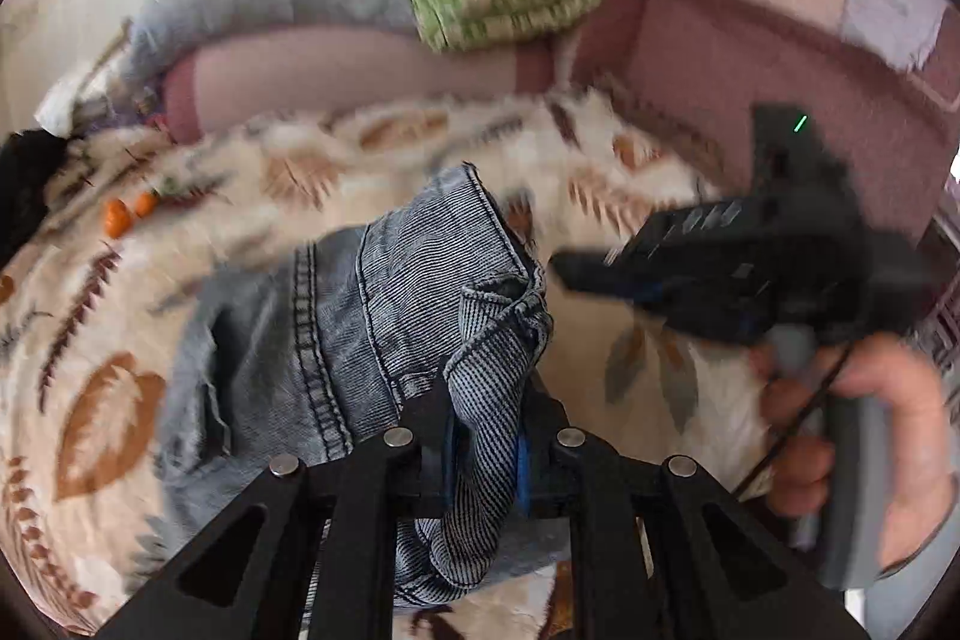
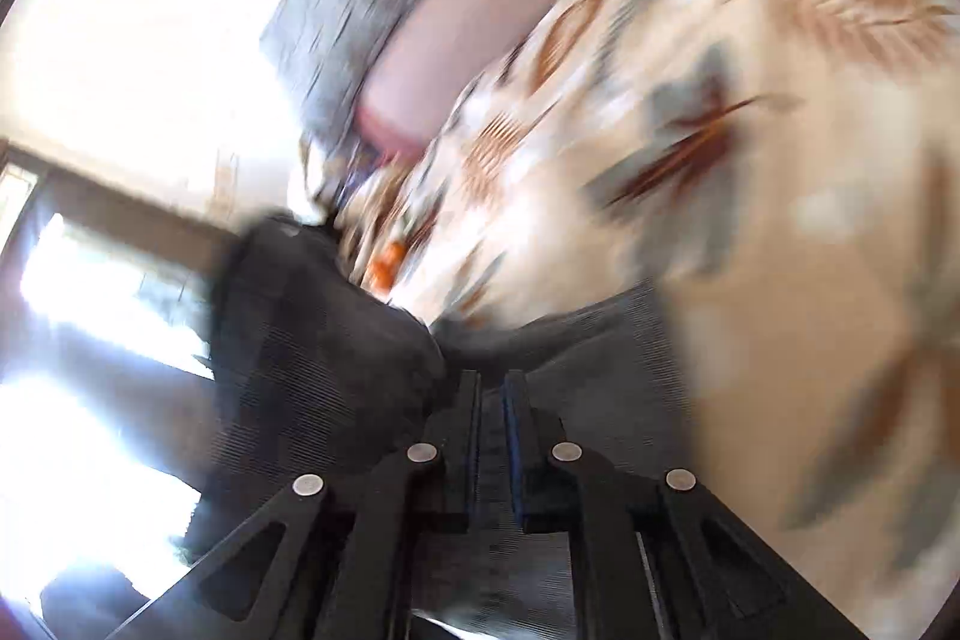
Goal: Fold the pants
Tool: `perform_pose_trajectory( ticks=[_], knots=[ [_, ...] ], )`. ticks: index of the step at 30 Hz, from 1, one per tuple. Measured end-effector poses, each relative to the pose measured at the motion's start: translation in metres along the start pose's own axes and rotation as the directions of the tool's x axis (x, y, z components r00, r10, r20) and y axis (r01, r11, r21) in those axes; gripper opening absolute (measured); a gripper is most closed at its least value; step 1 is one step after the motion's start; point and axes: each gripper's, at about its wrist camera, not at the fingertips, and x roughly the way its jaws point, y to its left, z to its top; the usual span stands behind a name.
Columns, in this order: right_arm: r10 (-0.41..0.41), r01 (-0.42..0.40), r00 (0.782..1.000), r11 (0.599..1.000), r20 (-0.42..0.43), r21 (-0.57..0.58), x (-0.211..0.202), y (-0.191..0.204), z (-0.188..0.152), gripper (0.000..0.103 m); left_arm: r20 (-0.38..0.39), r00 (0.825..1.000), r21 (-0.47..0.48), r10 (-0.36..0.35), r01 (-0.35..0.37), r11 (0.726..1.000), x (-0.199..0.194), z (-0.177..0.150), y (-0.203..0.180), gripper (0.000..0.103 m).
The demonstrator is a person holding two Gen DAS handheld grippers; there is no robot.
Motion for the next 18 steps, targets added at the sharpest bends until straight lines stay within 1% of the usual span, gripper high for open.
perform_pose_trajectory(
  ticks=[1,2,3,4,5,6,7,8,9,10,11,12,13,14,15,16,17,18],
  knots=[
    [-0.031,0.031,0.999,0.999,0.006,0.018,-0.013,-0.016,0.0,0.01,-0.131,0.991,0.008,-0.001,0.002,1.0,0.033,-0.011,-0.003,0.017],
    [-0.058,0.058,0.998,0.998,0.009,0.038,-0.024,-0.032,-0.001,0.01,-0.151,0.988,0.021,0.013,-0.01,1.0,0.044,-0.02,-0.006,0.018],
    [-0.078,0.078,0.997,0.995,0.005,0.057,-0.032,-0.046,-0.004,0.01,-0.067,0.998,0.041,0.022,-0.02,0.999,0.03,-0.022,-0.01,0.019],
    [-0.093,0.093,0.996,0.993,-0.001,0.073,-0.039,-0.056,-0.008,0.01,-0.066,0.998,0.057,-0.011,0.015,0.998,0.019,-0.02,-0.013,0.034],
    [-0.099,0.099,0.995,0.991,-0.004,0.085,-0.049,-0.068,-0.006,0.01,-0.097,0.993,0.054,-0.072,0.077,0.996,0.011,-0.016,-0.013,0.051],
    [-0.099,0.099,0.995,0.991,-0.001,0.094,-0.052,-0.072,-0.005,0.01,-0.118,0.984,0.042,-0.13,0.136,0.99,-0.001,-0.011,-0.011,0.054],
    [-0.105,0.104,0.994,0.99,0.012,0.092,-0.056,-0.071,-0.005,0.01,-0.1,0.981,0.037,-0.166,0.17,0.985,-0.019,-0.008,-0.007,0.055],
    [-0.117,0.114,0.993,0.991,0.029,0.073,-0.06,-0.069,-0.006,0.01,-0.051,0.983,0.036,-0.179,0.181,0.983,-0.039,-0.003,-0.001,0.056],
    [-0.119,0.117,0.992,0.992,0.038,0.05,-0.063,-0.062,-0.007,0.01,0.006,0.985,0.03,-0.175,0.174,0.984,-0.059,0.001,0.009,0.057],
    [-0.104,0.102,0.994,0.994,0.036,0.03,-0.065,-0.052,-0.011,0.01,0.069,0.983,0.011,-0.168,0.168,0.986,-0.08,0.004,0.022,0.064],
    [-0.083,0.083,0.996,0.997,0.029,0.007,-0.065,-0.041,-0.013,0.011,0.139,0.977,-0.022,-0.159,0.163,0.986,-0.1,0.004,0.039,0.074],
    [-0.068,0.068,0.998,0.997,0.019,-0.022,-0.063,-0.029,-0.019,0.012,0.211,0.969,-0.065,-0.125,0.141,0.988,-0.115,0.003,0.058,0.08],
    [-0.046,0.046,0.999,0.998,0.008,-0.053,-0.061,-0.014,-0.025,0.016,0.267,0.962,-0.118,-0.054,0.088,0.989,-0.127,0.0,0.079,0.085],
    [-0.017,0.016,1.0,0.997,-0.009,-0.073,-0.057,0.001,-0.032,0.029,0.285,0.958,-0.166,0.02,0.029,0.986,-0.131,-0.003,0.097,0.086],
    [0.022,-0.024,0.999,0.996,-0.029,-0.082,-0.054,0.012,-0.039,0.044,0.257,0.963,-0.21,0.085,-0.03,0.977,-0.127,-0.005,0.116,0.086],
    [0.064,-0.069,0.997,0.994,-0.053,-0.083,-0.05,0.021,-0.047,0.05,0.21,0.97,-0.249,0.122,-0.068,0.966,-0.119,-0.009,0.133,0.086],
    [0.095,-0.1,0.993,0.992,-0.074,-0.079,-0.045,0.027,-0.056,0.055,0.171,0.977,-0.277,0.13,-0.079,0.957,-0.11,-0.015,0.147,0.086],
    [0.099,-0.106,0.991,0.992,-0.088,-0.072,-0.038,0.031,-0.064,0.056,0.124,0.984,-0.299,0.131,-0.089,0.95,-0.098,-0.022,0.158,0.086]
  ],
)
